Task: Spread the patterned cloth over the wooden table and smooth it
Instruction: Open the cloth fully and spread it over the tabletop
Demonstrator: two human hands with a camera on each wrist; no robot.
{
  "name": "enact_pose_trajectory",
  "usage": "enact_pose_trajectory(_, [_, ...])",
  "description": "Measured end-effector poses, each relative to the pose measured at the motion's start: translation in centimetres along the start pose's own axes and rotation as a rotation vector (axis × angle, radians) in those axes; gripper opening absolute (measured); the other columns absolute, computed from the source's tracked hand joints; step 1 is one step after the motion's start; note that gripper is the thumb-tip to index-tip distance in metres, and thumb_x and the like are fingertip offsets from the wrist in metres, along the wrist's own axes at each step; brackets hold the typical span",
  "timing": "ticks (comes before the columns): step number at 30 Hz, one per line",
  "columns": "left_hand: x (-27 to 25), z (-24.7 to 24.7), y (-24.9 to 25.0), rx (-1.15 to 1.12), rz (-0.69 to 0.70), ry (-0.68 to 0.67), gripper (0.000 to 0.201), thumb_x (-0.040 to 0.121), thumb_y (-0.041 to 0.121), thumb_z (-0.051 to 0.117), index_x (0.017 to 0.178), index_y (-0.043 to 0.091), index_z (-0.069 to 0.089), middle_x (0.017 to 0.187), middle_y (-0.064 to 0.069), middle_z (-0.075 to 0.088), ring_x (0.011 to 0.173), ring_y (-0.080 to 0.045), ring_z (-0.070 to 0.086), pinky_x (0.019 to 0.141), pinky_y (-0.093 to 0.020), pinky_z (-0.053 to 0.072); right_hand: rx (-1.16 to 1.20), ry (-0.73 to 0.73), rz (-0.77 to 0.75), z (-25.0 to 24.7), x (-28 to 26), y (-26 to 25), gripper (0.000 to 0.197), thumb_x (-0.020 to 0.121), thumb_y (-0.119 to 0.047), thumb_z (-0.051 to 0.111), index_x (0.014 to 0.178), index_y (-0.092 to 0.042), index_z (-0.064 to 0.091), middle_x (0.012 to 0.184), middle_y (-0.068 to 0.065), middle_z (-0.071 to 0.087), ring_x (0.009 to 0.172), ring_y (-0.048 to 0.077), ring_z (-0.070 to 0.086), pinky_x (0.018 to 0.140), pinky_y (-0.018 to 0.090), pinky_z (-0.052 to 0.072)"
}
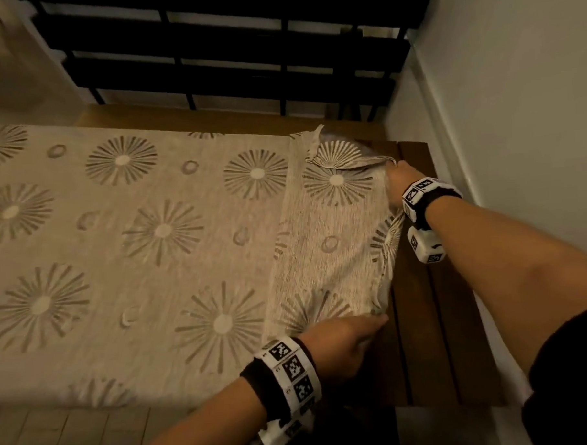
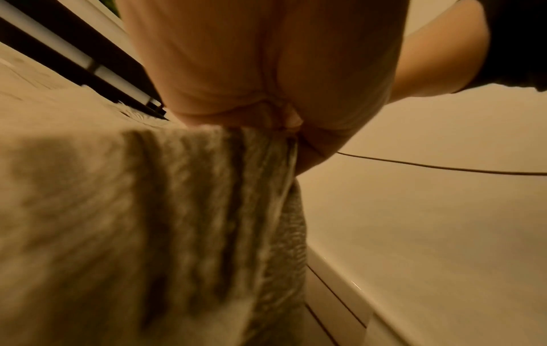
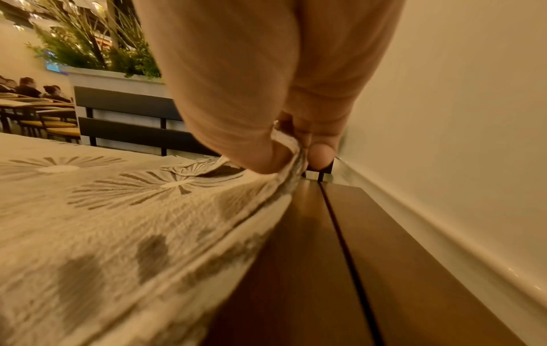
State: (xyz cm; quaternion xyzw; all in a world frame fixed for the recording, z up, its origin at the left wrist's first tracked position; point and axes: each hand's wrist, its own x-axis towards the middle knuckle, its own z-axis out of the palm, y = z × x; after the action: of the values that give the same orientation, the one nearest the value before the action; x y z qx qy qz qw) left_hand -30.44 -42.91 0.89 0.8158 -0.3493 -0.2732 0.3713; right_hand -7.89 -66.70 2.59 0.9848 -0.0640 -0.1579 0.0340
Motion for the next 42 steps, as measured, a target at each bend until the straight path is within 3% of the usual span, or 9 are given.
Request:
enact_pose_trajectory(7, [9.4, 8.2, 7.7, -0.365, 0.104, -0.217, 0.08, 0.078, -0.009, 0.06, 0.147, 0.003, 0.023, 0.149, -0.025, 0.031, 0.135, -0.02, 0.037, 0.108, -0.008, 0.023, 0.052, 0.101, -0.03, 1.5, 0.4, 11.9, 0.044, 0.086, -0.001, 0.055, 0.13, 0.001, 0.045, 0.129, 0.029, 0.04, 0.108, 0.046, 0.054, 0.095, 0.046, 0.047])
enact_pose_trajectory(12, [13.5, 12.6, 11.3, -0.349, -0.016, -0.628, 0.087, 0.073, 0.036, 0.055, 0.134, 0.066, 0.0, 0.157, -0.012, 0.021, 0.14, -0.036, 0.029, 0.113, -0.053, 0.029, 0.064, 0.111, 0.172, 2.7, 0.9, 17.1, 0.039, 0.094, -0.006, 0.046, 0.133, -0.003, 0.042, 0.14, 0.026, 0.035, 0.12, 0.045, 0.044, 0.093, 0.05, 0.041])
enact_pose_trajectory(15, [14.9, 10.6, 10.7, -0.397, -0.144, -0.469, 0.063, 0.088, 0.018, 0.056, 0.146, 0.028, 0.034, 0.15, -0.01, 0.038, 0.135, -0.029, 0.039, 0.112, -0.045, 0.034, -0.089, 0.125, 0.141, 4.3, 0.3, 18.1, 0.043, 0.095, -0.009, 0.043, 0.137, -0.001, 0.042, 0.148, 0.023, 0.026, 0.121, 0.043, 0.041, 0.097, 0.049, 0.04])
enact_pose_trajectory(18, [15.8, 7.0, 6.9, -0.015, -0.087, -0.221, 0.048, 0.088, 0.019, 0.059, 0.135, 0.016, 0.052, 0.136, -0.008, 0.055, 0.124, -0.026, 0.05, 0.106, -0.037, 0.04, -0.092, 0.08, 0.086, 5.7, -0.5, 17.3, 0.043, 0.095, -0.016, 0.039, 0.137, -0.006, 0.044, 0.152, 0.018, 0.023, 0.128, 0.038, 0.035, 0.102, 0.05, 0.033])
enact_pose_trajectory(22, [15.9, 2.5, 2.1, 0.555, -0.225, -0.132, 0.065, 0.082, 0.041, 0.062, 0.14, 0.026, 0.038, 0.147, -0.008, 0.035, 0.136, -0.035, 0.027, 0.11, -0.054, 0.03, 0.24, -0.044, -0.038, 7.8, -0.7, 16.0, 0.051, 0.093, -0.031, 0.048, 0.139, -0.011, 0.042, 0.141, 0.02, 0.036, 0.124, 0.039, 0.045, 0.104, 0.042, 0.039])
enact_pose_trajectory(28, [14.6, -2.1, -3.4, 0.528, -0.575, -0.058, 0.102, 0.061, 0.075, 0.063, 0.143, 0.045, 0.012, 0.158, 0.0, 0.005, 0.145, -0.032, 0.005, 0.112, -0.057, 0.023, 0.443, -0.187, -0.025, 9.6, -0.2, 15.1, 0.098, 0.081, -0.062, 0.059, 0.153, -0.02, 0.008, 0.159, 0.014, 0.018, 0.142, 0.032, 0.028, 0.116, 0.04, 0.028])
enact_pose_trajectory(35, [15.1, -12.2, -10.6, 0.54, -0.78, 0.156, 0.102, 0.061, 0.082, 0.055, 0.144, 0.041, 0.012, 0.161, -0.005, 0.001, 0.145, -0.038, 0.001, 0.113, -0.061, 0.019, 0.344, -0.209, 0.082, 8.4, 1.4, 13.9, 0.095, 0.082, -0.046, 0.068, 0.152, -0.015, 0.013, 0.153, 0.019, 0.031, 0.135, 0.035, 0.04, 0.109, 0.041, 0.038])
enact_pose_trajectory(39, [16.0, -15.9, -12.2, 0.544, -0.764, 0.005, 0.107, 0.062, 0.082, 0.057, 0.146, 0.046, 0.001, 0.161, -0.004, -0.01, 0.145, -0.042, -0.005, 0.111, -0.067, 0.013, 0.213, -0.195, 0.158, 7.7, 1.6, 12.2, 0.087, 0.081, -0.044, 0.064, 0.15, -0.015, 0.019, 0.148, 0.02, 0.036, 0.126, 0.039, 0.048, 0.102, 0.047, 0.045])
enact_pose_trajectory(42, [17.5, -17.1, -12.5, 0.532, -0.762, -0.043, 0.113, 0.056, 0.087, 0.055, 0.145, 0.049, -0.003, 0.16, -0.007, -0.011, 0.143, -0.046, -0.005, 0.111, -0.067, 0.013, 0.159, -0.213, 0.235, 6.3, 2.1, 11.4, 0.078, 0.085, -0.034, 0.055, 0.15, -0.016, 0.018, 0.159, 0.014, 0.014, 0.136, 0.038, 0.034, 0.11, 0.05, 0.034])
